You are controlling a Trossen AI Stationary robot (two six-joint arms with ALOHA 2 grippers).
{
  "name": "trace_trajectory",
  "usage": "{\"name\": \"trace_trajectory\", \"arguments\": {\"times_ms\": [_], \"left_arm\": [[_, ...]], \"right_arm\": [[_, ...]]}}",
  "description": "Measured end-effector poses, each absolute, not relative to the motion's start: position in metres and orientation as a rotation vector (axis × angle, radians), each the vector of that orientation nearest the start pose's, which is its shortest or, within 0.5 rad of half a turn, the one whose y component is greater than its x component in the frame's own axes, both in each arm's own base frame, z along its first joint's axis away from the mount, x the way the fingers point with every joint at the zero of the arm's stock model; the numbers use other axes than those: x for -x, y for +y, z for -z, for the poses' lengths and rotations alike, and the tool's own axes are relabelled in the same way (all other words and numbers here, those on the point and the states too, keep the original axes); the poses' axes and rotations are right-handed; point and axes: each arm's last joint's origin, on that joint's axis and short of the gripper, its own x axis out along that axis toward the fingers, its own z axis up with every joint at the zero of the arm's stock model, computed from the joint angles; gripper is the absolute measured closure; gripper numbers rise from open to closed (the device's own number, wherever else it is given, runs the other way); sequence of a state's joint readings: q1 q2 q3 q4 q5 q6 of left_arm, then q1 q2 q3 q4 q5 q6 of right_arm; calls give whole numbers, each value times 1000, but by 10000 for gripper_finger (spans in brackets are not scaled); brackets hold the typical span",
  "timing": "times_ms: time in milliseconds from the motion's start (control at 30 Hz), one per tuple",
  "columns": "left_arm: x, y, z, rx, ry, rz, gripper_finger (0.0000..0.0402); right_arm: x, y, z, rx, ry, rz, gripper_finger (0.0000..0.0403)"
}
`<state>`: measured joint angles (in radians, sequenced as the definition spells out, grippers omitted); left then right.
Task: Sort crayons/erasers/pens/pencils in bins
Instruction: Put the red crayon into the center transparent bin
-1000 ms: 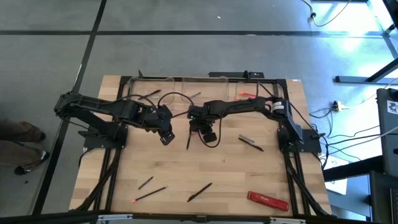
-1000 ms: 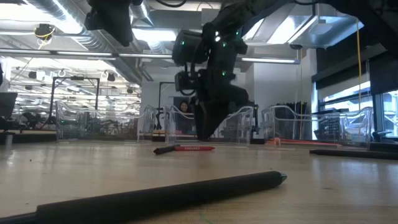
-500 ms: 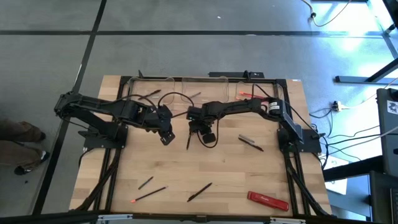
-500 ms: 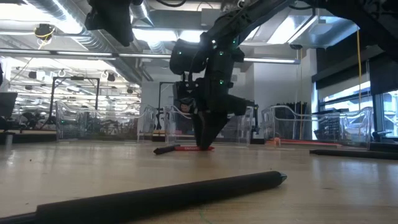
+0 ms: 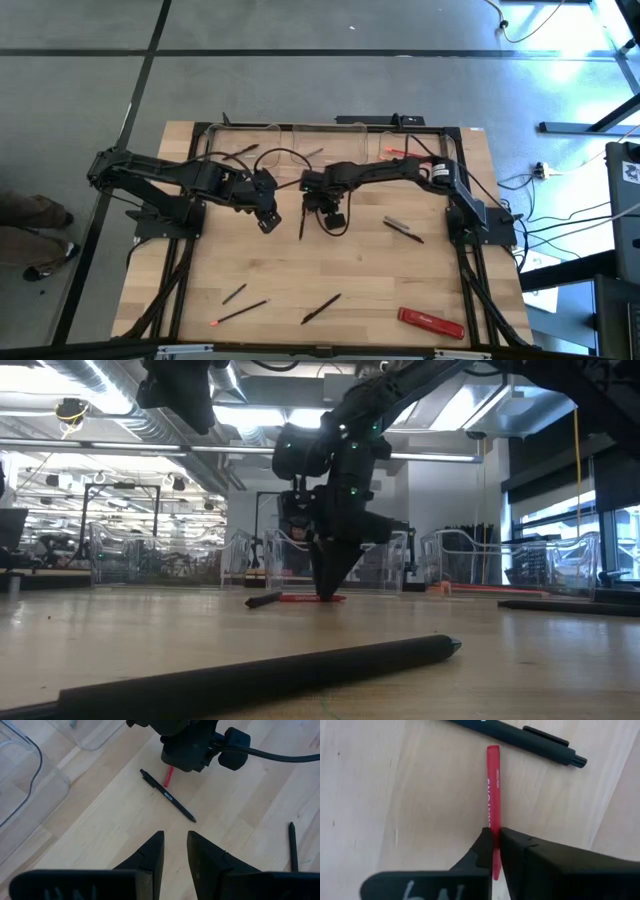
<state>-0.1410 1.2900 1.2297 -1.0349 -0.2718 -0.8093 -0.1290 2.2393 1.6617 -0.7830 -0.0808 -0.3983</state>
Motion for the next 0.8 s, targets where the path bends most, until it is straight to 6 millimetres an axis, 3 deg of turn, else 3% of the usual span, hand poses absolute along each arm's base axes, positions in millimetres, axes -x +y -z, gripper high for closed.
{"name": "trace_trajectory", "arguments": {"times_ms": [200,467,633,800], "left_arm": [[-238,-26,-317,505,949,-535,325],[-238,-26,-317,505,949,-536,325],[-238,-26,-317,505,949,-536,325],[-238,-26,-317,505,949,-536,325]], "right_arm": [[-441,-56,-147,152,1383,-255,380],[-451,-66,-198,138,1348,-233,380],[-451,-81,-234,103,1321,-183,380],[-446,-109,-268,64,1267,-104,381]]}}
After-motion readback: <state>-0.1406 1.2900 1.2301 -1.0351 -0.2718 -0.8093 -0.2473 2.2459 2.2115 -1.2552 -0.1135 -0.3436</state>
